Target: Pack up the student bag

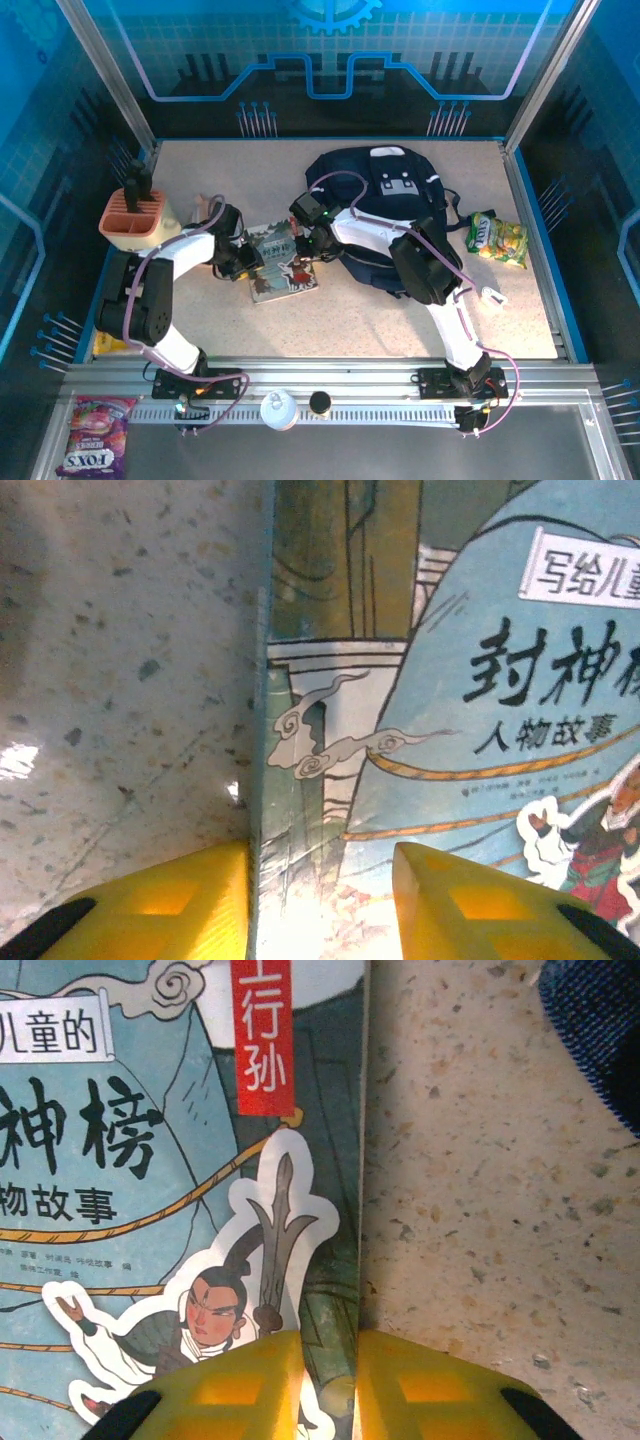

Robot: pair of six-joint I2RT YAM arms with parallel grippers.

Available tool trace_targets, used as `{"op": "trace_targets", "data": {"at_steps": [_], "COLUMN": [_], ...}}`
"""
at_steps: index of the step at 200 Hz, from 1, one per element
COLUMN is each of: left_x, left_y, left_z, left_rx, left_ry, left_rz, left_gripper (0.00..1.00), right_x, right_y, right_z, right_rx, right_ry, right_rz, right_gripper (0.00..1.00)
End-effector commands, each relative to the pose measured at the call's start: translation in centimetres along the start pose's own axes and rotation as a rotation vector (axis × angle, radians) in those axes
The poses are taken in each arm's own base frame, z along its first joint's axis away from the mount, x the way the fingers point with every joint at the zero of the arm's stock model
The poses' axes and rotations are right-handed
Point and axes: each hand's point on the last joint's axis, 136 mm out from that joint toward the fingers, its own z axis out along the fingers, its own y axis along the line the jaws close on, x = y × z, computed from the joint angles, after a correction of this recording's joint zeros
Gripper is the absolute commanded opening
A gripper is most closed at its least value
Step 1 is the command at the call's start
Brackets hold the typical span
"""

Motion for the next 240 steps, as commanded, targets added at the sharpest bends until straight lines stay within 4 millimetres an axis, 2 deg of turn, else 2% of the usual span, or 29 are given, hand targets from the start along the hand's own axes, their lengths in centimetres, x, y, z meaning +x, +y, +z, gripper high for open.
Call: {"op": "trace_targets", "data": {"at_steps": [1,19,41,94,134,151,171,196,218,230,240], "left_x": [0.9,1.0,1.2,1.2,0.7,0.3,-0.1,-0.8,-1.6,-2.0,-2.3], "left_y": [-5.3,-6.7,-7.5,-5.4,-4.8,-4.6,-4.5,-5.1,-6.5,-7.7,-9.1], "left_z": [-2.9,-4.5,-5.2,-3.2,-3.5,-4.1,-5.2,-7.4,-10.0,-11.5,-12.8], "left_rx": [0.26,0.337,0.387,0.28,0.226,0.208,0.19,0.205,0.267,0.326,0.396], "left_ry": [0.032,0.016,0.011,0.037,0.004,-0.022,-0.064,-0.137,-0.218,-0.253,-0.267], "left_rz": [0.018,0.024,0.02,-0.039,-0.041,-0.039,-0.033,-0.021,-0.015,-0.017,-0.02], "left_gripper": [0.38,0.35,0.3,0.19,0.09,0.01,0.0,0.0,0.0,0.0,0.0], "right_x": [3.1,3.6,3.8,3.5,2.7,2.0,0.7,-1.2,-2.7,-3.3,-3.6], "right_y": [-1.7,-2.0,-2.4,-2.6,-2.2,-1.8,-0.9,0.7,1.6,1.6,1.3], "right_z": [2.4,2.8,2.8,2.6,1.5,0.6,-1.2,-5.2,-9.5,-11.9,-13.4], "right_rx": [0.046,0.052,0.066,0.068,0.041,0.024,-0.021,-0.127,-0.262,-0.341,-0.408], "right_ry": [0.098,0.111,0.111,0.098,0.062,0.039,-0.013,-0.124,-0.247,-0.31,-0.34], "right_rz": [0.027,0.037,0.044,0.045,0.041,0.04,0.038,0.032,0.059,0.09,0.122], "right_gripper": [0.21,0.2,0.19,0.19,0.2,0.21,0.24,0.33,0.47,0.54,0.56]}}
